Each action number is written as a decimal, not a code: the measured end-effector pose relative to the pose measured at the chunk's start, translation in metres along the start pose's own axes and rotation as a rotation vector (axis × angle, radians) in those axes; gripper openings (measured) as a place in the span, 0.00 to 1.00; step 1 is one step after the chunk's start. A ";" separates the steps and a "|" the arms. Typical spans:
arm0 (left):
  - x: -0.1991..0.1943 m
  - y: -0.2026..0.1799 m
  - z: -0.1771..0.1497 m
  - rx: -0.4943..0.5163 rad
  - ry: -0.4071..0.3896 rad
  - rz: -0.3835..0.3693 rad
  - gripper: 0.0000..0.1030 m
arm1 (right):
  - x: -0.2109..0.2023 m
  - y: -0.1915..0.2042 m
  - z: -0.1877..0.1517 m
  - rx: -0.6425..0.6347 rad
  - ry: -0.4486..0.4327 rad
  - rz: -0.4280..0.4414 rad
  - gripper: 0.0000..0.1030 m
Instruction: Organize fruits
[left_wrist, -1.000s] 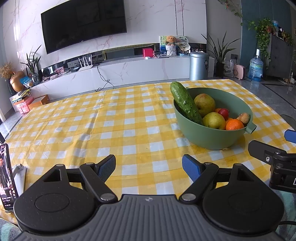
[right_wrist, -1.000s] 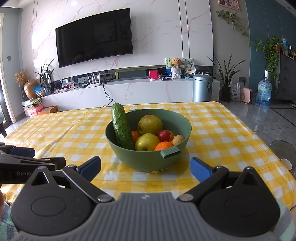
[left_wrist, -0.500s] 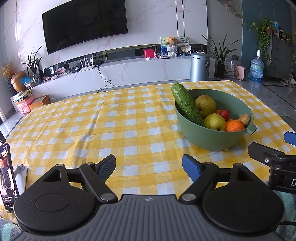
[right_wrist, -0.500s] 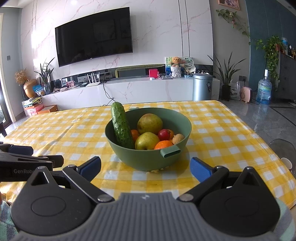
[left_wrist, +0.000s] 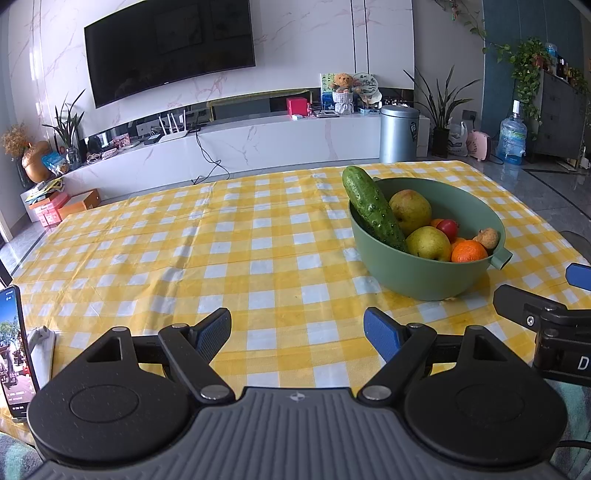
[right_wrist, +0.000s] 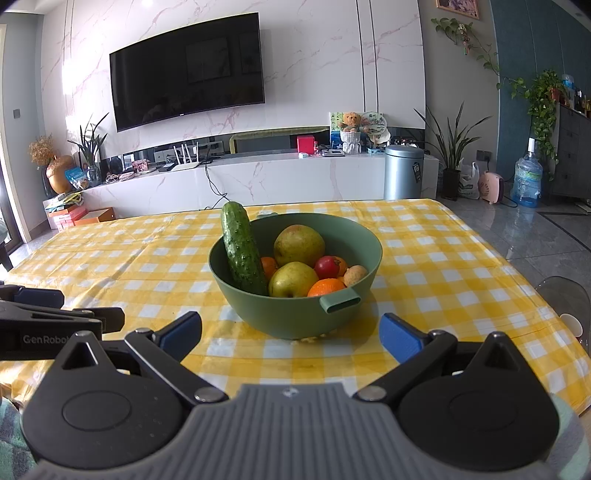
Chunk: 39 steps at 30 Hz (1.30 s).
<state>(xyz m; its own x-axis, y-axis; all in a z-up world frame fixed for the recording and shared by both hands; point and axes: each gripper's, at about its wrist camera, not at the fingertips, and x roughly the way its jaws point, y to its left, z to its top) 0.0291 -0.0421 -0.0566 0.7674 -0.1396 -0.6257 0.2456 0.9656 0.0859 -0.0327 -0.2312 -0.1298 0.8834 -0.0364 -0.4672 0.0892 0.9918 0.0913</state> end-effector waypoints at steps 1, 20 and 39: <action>0.000 0.000 0.000 0.000 0.000 0.000 0.93 | 0.000 0.000 0.000 0.000 0.000 0.000 0.96; -0.002 0.000 0.001 -0.002 -0.002 -0.001 0.93 | 0.000 0.000 0.000 -0.001 0.002 -0.001 0.96; -0.004 0.001 0.002 -0.001 -0.005 0.000 0.93 | 0.000 0.000 -0.001 -0.005 0.005 -0.003 0.96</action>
<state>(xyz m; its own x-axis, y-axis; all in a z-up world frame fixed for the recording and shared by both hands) 0.0279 -0.0406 -0.0527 0.7705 -0.1406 -0.6217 0.2450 0.9658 0.0851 -0.0334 -0.2314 -0.1304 0.8809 -0.0389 -0.4716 0.0897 0.9923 0.0858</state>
